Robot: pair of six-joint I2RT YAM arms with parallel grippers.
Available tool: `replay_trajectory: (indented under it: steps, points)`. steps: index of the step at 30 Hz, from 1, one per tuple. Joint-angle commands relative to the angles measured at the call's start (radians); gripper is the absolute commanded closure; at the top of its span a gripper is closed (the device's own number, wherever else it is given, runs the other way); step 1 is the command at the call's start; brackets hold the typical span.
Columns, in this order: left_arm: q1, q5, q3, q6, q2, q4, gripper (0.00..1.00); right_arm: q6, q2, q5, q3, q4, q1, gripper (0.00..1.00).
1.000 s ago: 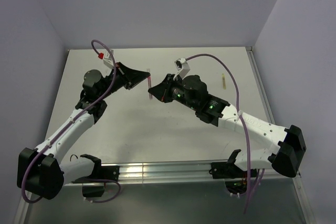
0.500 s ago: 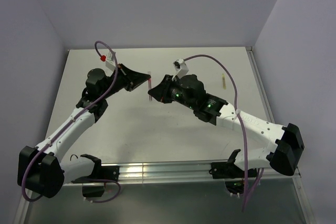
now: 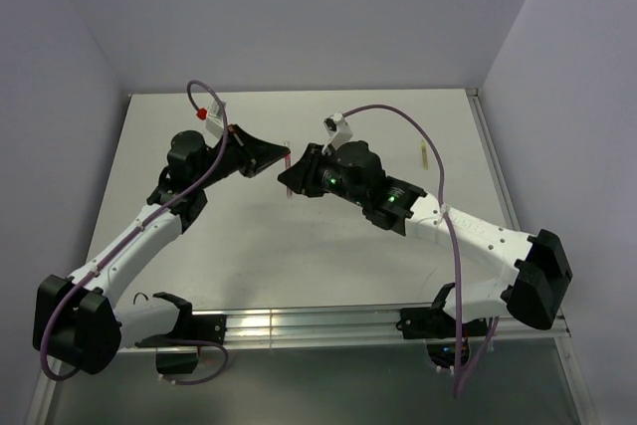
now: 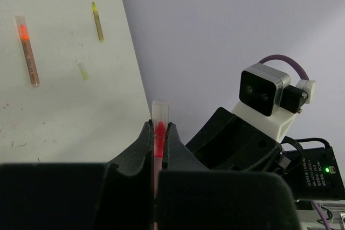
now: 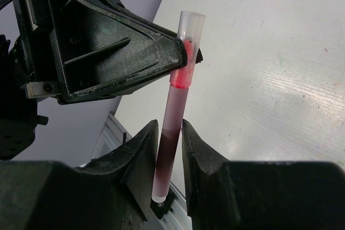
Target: Insert the pens into the pen caps
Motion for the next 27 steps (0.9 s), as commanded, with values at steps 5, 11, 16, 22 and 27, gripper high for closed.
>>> replay_trajectory:
  steps: [5, 11, 16, 22, 27]
  points:
    - [-0.01, 0.001, 0.032, 0.002, -0.005, 0.033, 1.0, 0.01, 0.007, -0.022, 0.041, 0.056, -0.011, 0.68]
    - [-0.015, -0.025, 0.015, 0.027, -0.023, 0.055, 1.0, 0.013, 0.009, -0.034, 0.034, 0.064, -0.014, 0.72]
    - [-0.018, -0.05, -0.014, 0.048, -0.054, 0.1, 1.0, 0.012, 0.015, -0.048, 0.025, 0.073, -0.017, 0.86]
    - [-0.028, -0.047, -0.048, 0.085, -0.094, 0.16, 1.0, -0.031, 0.007, -0.06, 0.002, 0.134, -0.017, 1.0]
    - [-0.057, -0.052, -0.109, 0.163, -0.179, 0.251, 1.0, -0.067, -0.022, -0.06, -0.05, 0.246, -0.017, 1.0]
